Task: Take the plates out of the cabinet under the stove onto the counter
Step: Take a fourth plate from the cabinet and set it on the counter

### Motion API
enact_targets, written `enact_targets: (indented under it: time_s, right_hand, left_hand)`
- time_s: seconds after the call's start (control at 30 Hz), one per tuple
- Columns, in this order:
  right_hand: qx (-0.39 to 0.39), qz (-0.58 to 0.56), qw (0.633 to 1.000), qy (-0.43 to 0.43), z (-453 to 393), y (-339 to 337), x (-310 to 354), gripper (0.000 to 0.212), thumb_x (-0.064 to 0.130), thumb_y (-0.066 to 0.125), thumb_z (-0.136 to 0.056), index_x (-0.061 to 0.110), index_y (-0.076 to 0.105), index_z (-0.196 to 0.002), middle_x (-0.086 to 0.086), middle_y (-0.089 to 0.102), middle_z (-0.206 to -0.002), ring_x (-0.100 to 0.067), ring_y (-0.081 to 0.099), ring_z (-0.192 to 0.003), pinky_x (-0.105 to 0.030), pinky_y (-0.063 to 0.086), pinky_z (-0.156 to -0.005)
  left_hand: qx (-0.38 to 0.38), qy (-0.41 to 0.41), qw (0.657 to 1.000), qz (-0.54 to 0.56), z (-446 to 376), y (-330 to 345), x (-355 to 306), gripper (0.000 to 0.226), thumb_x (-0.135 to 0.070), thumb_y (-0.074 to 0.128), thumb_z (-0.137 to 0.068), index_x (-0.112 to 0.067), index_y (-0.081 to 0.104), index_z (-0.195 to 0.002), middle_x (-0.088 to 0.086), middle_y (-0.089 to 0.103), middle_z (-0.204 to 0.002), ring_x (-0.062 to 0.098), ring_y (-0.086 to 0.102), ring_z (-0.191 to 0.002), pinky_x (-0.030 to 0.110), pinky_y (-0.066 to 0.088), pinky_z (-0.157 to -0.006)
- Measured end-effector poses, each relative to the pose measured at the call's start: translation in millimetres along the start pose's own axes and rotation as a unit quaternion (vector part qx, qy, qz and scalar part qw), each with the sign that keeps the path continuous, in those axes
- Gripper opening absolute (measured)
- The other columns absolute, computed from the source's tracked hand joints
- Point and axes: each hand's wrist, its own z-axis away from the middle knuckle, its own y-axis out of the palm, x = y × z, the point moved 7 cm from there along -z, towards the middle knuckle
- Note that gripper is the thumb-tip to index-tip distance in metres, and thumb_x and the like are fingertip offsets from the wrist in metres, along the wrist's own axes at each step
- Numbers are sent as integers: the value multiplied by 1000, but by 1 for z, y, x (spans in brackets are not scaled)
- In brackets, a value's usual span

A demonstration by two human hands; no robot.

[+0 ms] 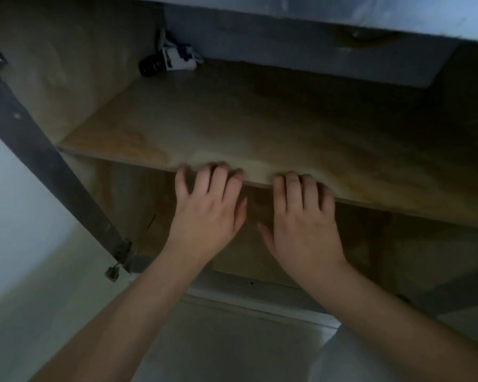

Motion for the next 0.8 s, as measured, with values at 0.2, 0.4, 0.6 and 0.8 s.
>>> enact_targets:
  time_s: [0.2, 0.4, 0.6, 0.8]
  right_hand:
    - [-12, -23, 1000, 2, -2, 2, 1, 81, 56, 56, -85, 4, 34, -143, -20, 44, -138, -38, 42, -125, -52, 35, -104]
    - [-28, -69, 997, -29, 1, 5, -6, 89, 61, 57, -83, 6, 30, -147, -17, 40, -144, -36, 38, -131, -50, 28, -111]
    - [-78, -171, 978, -90, 23, 13, -21, 75, 38, 55, -88, 12, 26, -152, -9, 31, -156, -24, 23, -146, -37, 5, -120]
    - [-78, -204, 958, -185, 41, 57, -37, 53, 36, 46, -92, 16, 47, -141, -4, 54, -141, -21, 48, -130, -40, 33, -111]
  left_hand:
    - [-34, -20, 999, -6, -3, 6, -5, 42, -43, 48, -93, -11, 50, -120, 15, 54, -118, 34, 46, -110, 65, 26, -106]
    - [-28, -19, 999, -19, -2, 8, -4, 42, -41, 46, -93, -12, 49, -123, 15, 53, -120, 34, 46, -112, 65, 25, -107]
    - [2, -38, 999, -7, 20, 15, -9, 69, -37, 45, -91, -15, 24, -153, 14, 33, -153, 30, 23, -146, 63, 14, -114]
    - [-95, 35, 995, 8, 44, 19, -30, 64, -29, 42, -94, -15, 25, -155, 16, 23, -159, 30, 18, -149, 62, 12, -116]
